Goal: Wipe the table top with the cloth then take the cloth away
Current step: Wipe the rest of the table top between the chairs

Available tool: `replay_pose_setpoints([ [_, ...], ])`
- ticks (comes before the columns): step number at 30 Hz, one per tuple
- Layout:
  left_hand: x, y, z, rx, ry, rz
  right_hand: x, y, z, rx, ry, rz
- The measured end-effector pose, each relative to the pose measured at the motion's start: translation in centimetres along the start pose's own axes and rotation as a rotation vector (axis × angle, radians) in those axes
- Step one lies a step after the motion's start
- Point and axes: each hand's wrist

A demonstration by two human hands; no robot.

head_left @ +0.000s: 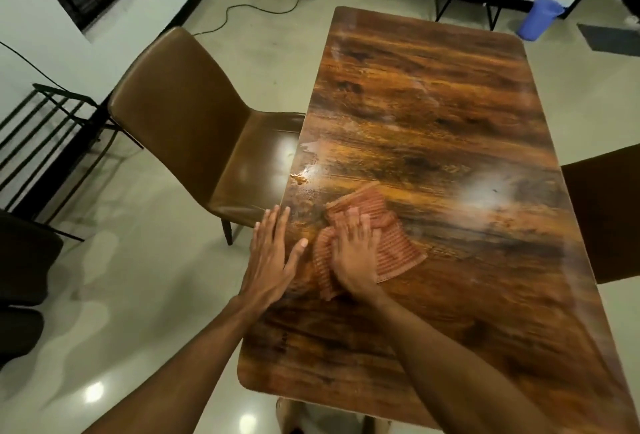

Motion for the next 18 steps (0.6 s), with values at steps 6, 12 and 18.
replay_pose_setpoints([
  [6,3.6,2.1,-0.9,-0.007,0.053,0.097,4.0,-0.2,-4.7,-0.096,-0.317,0.088],
  [12,11.2,7.1,-3.6,-0.043,0.104,0.034,23.2,-7.0,-5.3,0.112,0.271,0.072],
  [18,18.6,13.7,-6.1,-0.123,0.122,0.102,24.0,-5.8,-10.3,0.045,0.027,0.003],
])
Point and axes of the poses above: each hand's wrist, its own z-axis towards the middle knuckle, its own y-axis out of the palm, x = y × z, and after that the axes turned 12 degrees about x, right-handed
